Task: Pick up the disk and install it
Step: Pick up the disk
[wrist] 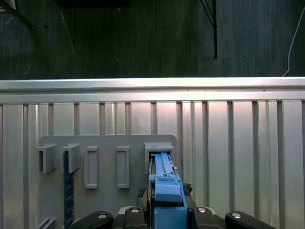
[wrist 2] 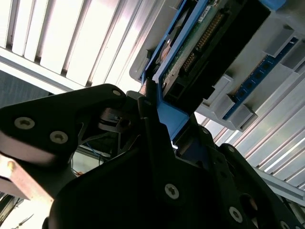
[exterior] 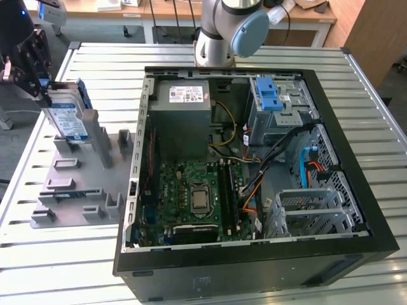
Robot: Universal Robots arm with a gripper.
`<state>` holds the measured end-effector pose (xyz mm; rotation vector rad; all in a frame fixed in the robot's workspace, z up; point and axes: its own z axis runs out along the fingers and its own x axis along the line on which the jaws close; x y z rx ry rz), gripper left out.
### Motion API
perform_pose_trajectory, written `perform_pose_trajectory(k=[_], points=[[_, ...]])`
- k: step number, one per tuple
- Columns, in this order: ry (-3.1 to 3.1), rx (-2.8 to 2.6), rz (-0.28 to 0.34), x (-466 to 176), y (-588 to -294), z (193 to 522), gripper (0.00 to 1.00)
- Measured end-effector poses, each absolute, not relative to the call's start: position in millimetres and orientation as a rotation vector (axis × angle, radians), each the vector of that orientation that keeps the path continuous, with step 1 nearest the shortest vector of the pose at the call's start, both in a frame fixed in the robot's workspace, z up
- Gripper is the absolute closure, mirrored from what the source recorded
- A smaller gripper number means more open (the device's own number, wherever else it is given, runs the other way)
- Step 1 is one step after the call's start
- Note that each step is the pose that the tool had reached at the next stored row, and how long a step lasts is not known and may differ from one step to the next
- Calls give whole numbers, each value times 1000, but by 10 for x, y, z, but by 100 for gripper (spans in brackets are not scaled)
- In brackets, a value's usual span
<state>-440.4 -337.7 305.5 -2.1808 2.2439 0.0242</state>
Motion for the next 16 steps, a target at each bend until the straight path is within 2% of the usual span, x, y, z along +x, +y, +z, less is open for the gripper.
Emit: perform_pose_trajectory(k=[16], points=[[2244, -2181, 24, -4404, -3377, 3143, 64]])
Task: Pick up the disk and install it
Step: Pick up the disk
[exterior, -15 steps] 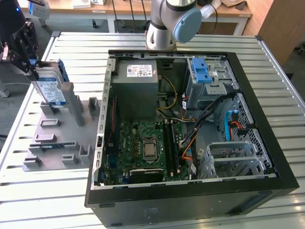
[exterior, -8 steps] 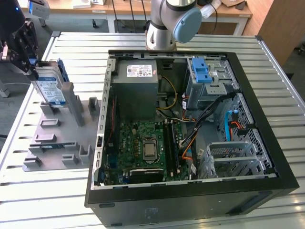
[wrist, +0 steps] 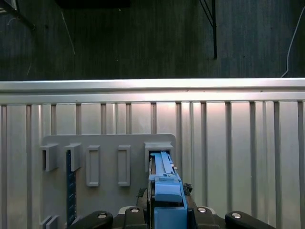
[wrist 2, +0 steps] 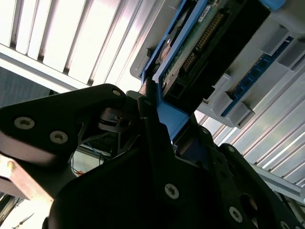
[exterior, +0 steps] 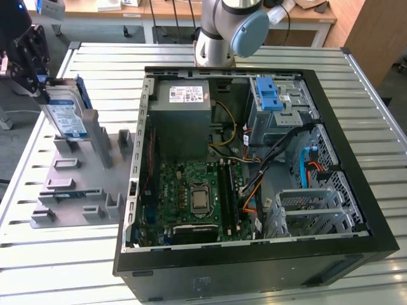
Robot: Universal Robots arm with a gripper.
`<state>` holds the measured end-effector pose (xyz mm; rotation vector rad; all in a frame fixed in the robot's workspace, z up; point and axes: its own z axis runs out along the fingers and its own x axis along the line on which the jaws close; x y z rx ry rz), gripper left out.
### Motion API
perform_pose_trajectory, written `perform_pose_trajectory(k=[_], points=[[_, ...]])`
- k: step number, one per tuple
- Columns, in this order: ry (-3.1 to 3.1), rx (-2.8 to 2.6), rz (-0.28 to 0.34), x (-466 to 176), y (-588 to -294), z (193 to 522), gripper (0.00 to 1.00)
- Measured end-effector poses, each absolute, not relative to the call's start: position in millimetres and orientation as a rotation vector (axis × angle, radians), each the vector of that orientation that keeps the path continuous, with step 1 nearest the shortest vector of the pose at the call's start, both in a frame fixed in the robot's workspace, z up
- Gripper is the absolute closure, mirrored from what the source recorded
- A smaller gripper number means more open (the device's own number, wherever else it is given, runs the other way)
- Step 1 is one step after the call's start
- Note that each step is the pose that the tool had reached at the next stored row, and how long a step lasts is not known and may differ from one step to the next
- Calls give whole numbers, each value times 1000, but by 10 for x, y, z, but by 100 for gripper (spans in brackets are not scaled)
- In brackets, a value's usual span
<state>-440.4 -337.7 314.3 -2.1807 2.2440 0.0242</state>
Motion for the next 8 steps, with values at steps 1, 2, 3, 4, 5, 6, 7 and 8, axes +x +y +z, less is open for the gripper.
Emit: perform_pose_trajectory(k=[1, 2, 3, 4, 5, 6, 7, 8], points=[[2244, -2181, 24, -4404, -3377, 3151, 64], [2244, -2181, 24, -4404, -3377, 3156, 64], [2244, -2181, 24, -4404, -3377, 3165, 64], [2244, -2181, 24, -4404, -3377, 3171, 64], [2244, -2181, 24, -4404, -3377, 3176, 64], [2244, -2181, 24, -4404, -3377, 3179, 64], [2244, -2181, 24, -4404, -3377, 3182, 64], [2244, -2181, 24, -4404, -3377, 3184, 64]])
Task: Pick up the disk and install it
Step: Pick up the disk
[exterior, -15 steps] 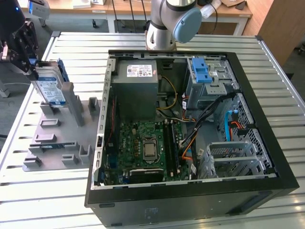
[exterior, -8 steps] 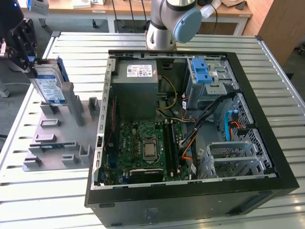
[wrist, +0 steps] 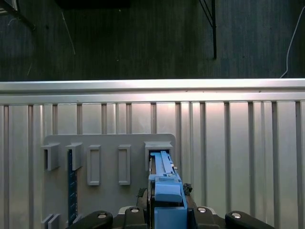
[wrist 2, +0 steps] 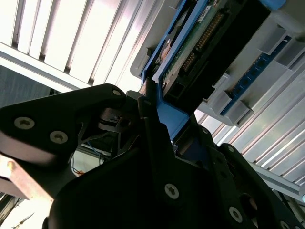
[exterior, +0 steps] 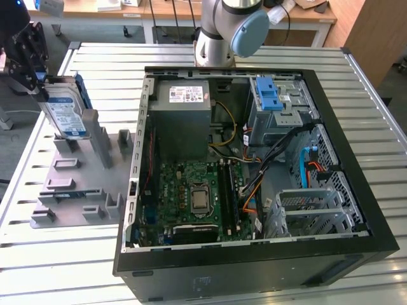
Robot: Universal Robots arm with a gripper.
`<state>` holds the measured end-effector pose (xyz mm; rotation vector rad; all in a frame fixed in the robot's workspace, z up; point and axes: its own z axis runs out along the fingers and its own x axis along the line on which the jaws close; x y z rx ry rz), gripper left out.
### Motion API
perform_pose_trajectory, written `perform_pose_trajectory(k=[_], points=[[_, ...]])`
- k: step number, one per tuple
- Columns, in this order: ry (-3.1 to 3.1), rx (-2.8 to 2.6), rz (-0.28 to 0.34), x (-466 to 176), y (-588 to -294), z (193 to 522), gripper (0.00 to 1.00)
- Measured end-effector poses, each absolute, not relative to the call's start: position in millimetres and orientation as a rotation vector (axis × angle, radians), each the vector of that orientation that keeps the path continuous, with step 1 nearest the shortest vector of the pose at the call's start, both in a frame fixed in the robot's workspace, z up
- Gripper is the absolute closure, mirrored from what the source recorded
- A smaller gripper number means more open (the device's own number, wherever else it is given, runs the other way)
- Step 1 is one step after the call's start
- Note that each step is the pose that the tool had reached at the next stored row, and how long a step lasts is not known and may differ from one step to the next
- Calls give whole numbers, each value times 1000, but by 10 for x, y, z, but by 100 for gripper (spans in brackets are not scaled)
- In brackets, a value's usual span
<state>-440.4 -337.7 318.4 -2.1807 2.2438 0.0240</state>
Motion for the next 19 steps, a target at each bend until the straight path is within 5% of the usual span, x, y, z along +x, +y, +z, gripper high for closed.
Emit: perform_pose_trajectory(k=[19], points=[[2244, -2181, 24, -4404, -3377, 3270, 64]])
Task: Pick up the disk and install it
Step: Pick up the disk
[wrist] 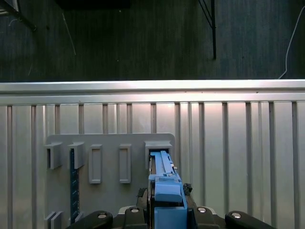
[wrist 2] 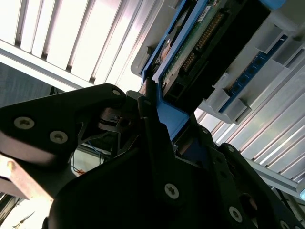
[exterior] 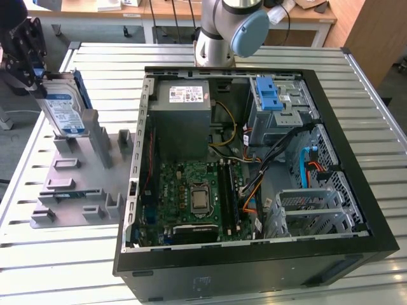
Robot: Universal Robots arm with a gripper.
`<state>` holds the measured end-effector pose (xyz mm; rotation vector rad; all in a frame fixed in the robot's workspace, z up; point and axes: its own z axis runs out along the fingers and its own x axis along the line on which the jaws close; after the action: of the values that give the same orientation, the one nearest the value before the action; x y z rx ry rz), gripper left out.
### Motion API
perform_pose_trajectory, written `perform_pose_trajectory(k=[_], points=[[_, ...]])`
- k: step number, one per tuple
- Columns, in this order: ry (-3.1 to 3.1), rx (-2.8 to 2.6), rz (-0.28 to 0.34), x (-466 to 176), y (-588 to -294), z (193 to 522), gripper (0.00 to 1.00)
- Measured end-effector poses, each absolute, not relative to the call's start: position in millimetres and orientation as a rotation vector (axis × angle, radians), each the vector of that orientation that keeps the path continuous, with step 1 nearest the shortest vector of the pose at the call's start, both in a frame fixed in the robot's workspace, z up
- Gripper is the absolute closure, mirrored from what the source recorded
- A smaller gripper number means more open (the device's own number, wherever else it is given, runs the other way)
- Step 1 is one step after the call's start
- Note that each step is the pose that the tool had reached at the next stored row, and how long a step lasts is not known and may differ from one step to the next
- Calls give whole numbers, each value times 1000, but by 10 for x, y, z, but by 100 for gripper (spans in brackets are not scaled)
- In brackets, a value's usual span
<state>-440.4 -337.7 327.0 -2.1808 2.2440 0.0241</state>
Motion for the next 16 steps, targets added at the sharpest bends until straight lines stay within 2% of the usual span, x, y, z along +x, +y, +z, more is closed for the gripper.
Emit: perform_pose_trajectory(k=[16], points=[[2244, -2181, 24, -4405, -3377, 3447, 64]])
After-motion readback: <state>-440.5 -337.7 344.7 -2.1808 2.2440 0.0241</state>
